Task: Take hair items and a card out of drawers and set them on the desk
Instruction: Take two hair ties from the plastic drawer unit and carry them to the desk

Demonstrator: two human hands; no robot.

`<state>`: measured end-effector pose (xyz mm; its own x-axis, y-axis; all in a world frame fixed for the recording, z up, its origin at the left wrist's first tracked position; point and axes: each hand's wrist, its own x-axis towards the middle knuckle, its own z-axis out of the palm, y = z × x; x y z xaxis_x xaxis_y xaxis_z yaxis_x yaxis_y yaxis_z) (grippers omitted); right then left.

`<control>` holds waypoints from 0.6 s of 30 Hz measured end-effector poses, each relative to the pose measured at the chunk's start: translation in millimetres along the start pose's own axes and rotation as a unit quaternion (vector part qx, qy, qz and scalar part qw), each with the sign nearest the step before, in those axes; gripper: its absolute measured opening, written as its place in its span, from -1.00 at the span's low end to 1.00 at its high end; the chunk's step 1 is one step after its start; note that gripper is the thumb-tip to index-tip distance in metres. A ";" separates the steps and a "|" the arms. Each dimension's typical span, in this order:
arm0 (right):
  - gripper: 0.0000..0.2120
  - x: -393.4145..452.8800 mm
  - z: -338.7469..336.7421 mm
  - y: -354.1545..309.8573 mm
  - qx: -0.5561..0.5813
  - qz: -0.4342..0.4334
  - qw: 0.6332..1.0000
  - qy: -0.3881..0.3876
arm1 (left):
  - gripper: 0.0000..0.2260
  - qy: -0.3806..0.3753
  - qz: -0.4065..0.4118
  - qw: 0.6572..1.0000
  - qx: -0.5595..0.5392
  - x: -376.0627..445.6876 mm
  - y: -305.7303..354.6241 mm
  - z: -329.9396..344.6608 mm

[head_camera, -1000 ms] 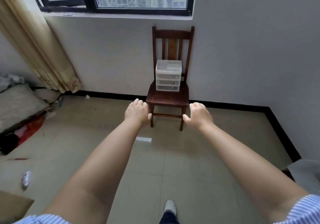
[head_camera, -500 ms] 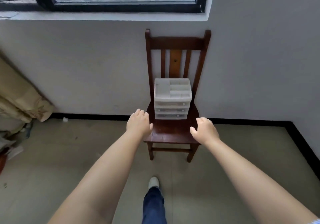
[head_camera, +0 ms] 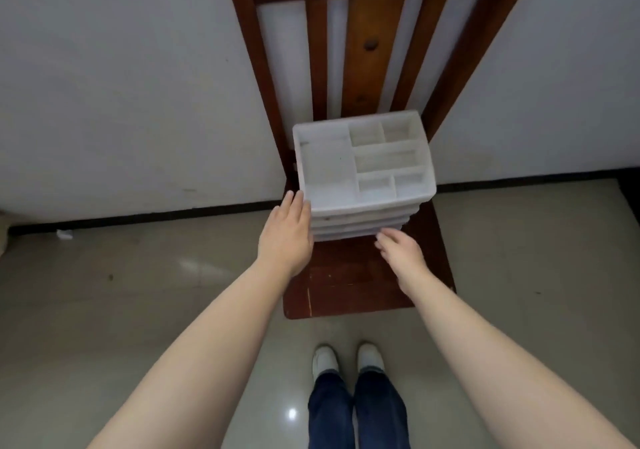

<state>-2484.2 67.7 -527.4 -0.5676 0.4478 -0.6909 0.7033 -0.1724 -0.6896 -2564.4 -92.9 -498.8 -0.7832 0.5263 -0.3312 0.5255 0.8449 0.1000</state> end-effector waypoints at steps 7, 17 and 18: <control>-0.77 59.1 41.9 -10.8 0.430 0.128 0.894 -0.001 | -0.53 0.063 0.066 0.994 -0.064 19.3 -14.2 34.1; -0.66 4.7 7.0 68.5 0.500 0.155 0.852 -0.012 | -0.47 0.047 0.033 0.994 -0.089 18.3 -6.7 43.3; -0.68 -2.4 2.5 75.8 0.496 0.164 0.853 -0.018 | -0.47 0.038 0.029 0.994 -0.094 18.0 -6.4 41.6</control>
<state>-2430.6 51.4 -578.6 -0.4346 0.2095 -0.8759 0.1292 -0.9480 -0.2908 -2568.1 -92.8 -544.4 -0.7804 0.5736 -0.2489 0.5042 0.8127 0.2919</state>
